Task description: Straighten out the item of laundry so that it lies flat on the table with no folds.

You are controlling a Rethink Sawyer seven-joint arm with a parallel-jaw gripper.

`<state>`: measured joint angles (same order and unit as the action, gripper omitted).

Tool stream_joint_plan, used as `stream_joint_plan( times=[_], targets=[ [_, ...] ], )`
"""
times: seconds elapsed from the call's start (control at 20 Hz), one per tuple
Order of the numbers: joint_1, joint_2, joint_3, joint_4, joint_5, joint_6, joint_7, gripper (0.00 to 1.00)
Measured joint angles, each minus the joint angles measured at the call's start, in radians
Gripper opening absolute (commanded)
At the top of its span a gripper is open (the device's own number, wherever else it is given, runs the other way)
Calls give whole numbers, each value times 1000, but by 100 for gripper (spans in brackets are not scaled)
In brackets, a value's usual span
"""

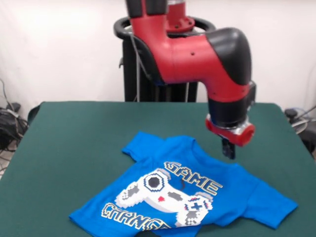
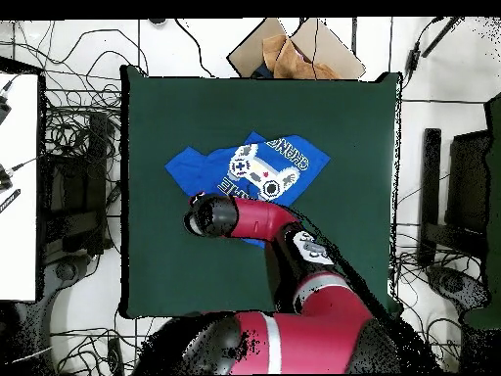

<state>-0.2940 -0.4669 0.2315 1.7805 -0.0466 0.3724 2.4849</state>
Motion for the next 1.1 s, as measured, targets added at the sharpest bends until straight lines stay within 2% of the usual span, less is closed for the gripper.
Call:
stream_joint_plan(
  times=[0.6,0.9,1.1],
  targets=[
    [-147,-88,12,-48,1,237,0,0],
    [-142,-195,6,-55,-1,349,0,0],
    [-110,-243,-13,-72,-29,362,0,0]
  ],
)
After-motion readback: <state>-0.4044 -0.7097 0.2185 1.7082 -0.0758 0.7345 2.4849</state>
